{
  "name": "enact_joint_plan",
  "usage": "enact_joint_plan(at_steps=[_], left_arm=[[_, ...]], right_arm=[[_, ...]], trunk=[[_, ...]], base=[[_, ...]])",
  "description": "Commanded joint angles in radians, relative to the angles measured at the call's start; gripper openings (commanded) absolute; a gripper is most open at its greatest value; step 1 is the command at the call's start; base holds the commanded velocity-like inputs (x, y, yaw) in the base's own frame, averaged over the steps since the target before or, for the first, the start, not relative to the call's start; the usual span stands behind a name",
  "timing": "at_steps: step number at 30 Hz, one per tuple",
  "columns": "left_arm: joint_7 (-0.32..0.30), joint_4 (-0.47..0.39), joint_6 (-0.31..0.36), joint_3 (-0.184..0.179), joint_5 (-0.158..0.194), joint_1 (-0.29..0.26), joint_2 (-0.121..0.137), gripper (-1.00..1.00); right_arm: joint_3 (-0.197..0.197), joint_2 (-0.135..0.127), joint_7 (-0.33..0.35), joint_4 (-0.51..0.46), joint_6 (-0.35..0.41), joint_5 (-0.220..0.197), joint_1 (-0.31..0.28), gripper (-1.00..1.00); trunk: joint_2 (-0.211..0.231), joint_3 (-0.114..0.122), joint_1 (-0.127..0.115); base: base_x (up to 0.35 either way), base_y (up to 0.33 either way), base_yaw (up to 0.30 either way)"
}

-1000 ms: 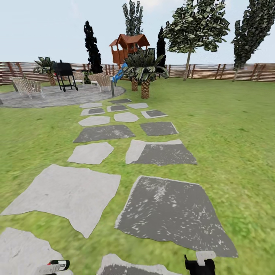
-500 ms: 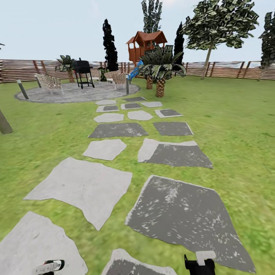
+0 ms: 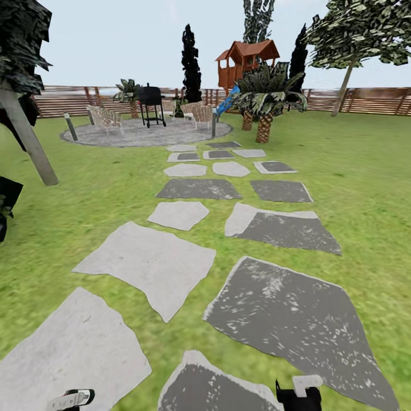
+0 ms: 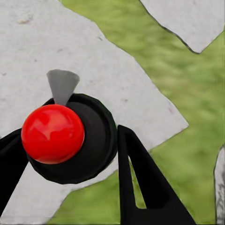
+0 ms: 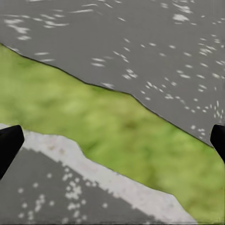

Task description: Pick up the pesticide atomizer in the garden and spray insectifuge to fully cover both potted plants in the garden.

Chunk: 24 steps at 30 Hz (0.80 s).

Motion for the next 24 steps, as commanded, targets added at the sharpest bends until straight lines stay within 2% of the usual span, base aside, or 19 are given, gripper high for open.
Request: enact_joint_plan(at_steps=[1, 24], left_arm=[[-0.009, 0.002, -0.001, 0.000, 0.010, -0.001, 0.000, -1.00], [-0.010, 0.002, 0.000, -0.001, 0.004, -0.001, -0.001, -1.00]], right_arm=[[-0.007, 0.000, -0.003, 0.001, -0.003, 0.011, 0.000, 1.00], [-0.007, 0.000, -0.003, 0.001, -0.003, 0.011, -0.001, 1.00]], trunk=[[0.000, -0.002, -0.001], [0.000, -0.022, -0.001]], base=[[-0.331, 0.000, 0.249], [-0.334, 0.064, 0.249]])
